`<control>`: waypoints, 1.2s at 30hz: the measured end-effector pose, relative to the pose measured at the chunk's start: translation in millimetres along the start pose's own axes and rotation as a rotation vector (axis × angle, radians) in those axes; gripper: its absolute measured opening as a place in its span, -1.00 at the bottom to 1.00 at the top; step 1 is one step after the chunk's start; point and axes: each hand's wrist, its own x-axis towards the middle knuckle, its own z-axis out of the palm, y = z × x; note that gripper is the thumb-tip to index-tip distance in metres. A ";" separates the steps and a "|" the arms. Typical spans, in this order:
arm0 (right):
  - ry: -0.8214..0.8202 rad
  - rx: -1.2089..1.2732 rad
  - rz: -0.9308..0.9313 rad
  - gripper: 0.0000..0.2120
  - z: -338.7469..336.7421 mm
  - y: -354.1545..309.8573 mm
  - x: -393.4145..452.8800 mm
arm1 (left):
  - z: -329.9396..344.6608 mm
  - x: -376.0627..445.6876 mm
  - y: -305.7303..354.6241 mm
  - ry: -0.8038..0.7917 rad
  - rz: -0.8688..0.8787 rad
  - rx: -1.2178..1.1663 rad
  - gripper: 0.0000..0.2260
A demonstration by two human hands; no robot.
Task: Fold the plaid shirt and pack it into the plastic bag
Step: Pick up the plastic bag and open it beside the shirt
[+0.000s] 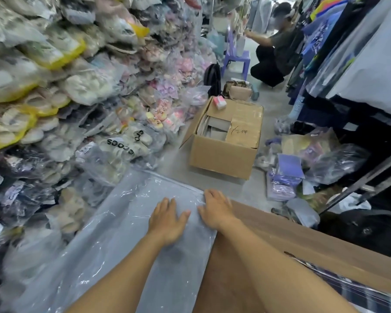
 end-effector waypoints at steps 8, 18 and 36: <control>0.073 0.186 0.174 -0.50 0.4 9.0 -29.7 | -3.2 -2.7 38.2 0.084 -0.141 -0.226 -0.42; 0.078 0.462 -0.065 -0.73 -10.3 35.8 -111.9 | 7.3 -29.0 100.8 0.119 -0.216 -0.398 -0.67; -0.082 1.406 0.296 -0.73 -27.3 81.7 -146.1 | 20.6 -104.3 115.5 -0.211 0.189 -0.525 -0.66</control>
